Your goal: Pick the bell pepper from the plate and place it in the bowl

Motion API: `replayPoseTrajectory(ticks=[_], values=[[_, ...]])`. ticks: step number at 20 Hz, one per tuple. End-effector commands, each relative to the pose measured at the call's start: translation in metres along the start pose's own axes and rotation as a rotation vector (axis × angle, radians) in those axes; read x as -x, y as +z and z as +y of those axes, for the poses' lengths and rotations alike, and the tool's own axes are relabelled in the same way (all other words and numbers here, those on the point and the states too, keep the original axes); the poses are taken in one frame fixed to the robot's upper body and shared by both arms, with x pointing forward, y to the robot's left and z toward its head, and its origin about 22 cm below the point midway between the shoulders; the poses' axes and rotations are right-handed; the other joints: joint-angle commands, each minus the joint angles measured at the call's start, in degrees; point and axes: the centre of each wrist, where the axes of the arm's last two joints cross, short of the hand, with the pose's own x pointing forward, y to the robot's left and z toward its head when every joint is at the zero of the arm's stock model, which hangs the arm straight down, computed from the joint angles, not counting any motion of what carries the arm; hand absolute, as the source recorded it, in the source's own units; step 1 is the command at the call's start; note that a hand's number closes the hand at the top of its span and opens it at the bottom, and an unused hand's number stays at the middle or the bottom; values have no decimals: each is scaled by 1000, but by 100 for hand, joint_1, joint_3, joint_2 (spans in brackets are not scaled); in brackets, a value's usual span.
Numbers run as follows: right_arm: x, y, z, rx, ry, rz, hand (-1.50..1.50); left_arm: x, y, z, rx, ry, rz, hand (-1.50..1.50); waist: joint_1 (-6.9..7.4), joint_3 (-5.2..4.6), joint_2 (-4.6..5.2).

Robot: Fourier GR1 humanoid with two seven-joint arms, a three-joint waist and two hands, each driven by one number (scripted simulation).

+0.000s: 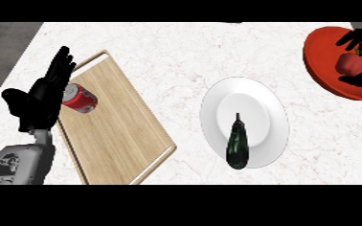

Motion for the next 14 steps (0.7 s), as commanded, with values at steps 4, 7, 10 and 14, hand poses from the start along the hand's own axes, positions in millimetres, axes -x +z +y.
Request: replayPoseTrajectory(ticks=[4, 7, 10, 14], values=[[8, 5, -6, -56, -206, -68, -150, -8, -7, 1, 15, 4, 13, 0, 32, 21, 14], [14, 10, -7, 42, -476, -114, -150, -4, -2, 0, 5, 3, -2, 0, 5, 31, -1], [19, 17, -21, 155, -687, -166, -150, 0, -2, 0, 9, 10, 9, 0, -74, 36, 8], [30, 32, -34, 191, -864, -148, -150, -3, -5, 0, -5, 11, 1, 0, -89, 33, 29]])
